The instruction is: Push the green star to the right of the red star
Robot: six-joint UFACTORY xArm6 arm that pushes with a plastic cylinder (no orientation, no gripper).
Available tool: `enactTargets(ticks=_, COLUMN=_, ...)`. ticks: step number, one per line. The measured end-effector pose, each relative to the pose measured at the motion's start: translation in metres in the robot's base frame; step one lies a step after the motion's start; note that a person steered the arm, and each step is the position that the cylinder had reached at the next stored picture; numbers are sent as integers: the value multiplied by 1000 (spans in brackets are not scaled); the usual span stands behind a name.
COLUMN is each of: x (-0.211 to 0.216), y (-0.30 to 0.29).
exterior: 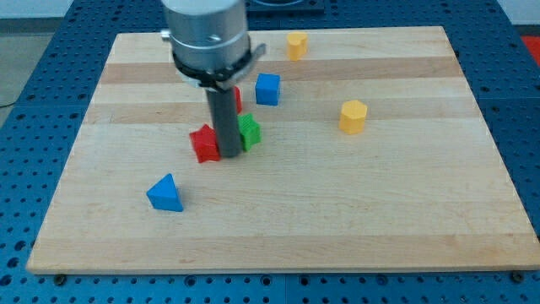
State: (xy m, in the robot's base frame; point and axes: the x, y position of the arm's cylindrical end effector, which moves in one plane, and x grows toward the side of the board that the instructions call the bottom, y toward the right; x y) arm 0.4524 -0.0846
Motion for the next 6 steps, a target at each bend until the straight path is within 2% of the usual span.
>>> enactTargets(ticks=1, x=-16, y=-21)
enactTargets(ticks=2, x=-13, y=-36)
enactTargets(ticks=3, x=34, y=-21)
enactTargets(ticks=4, x=20, y=55)
enactTargets(ticks=5, x=-9, y=92)
enactTargets(ticks=6, x=-34, y=59)
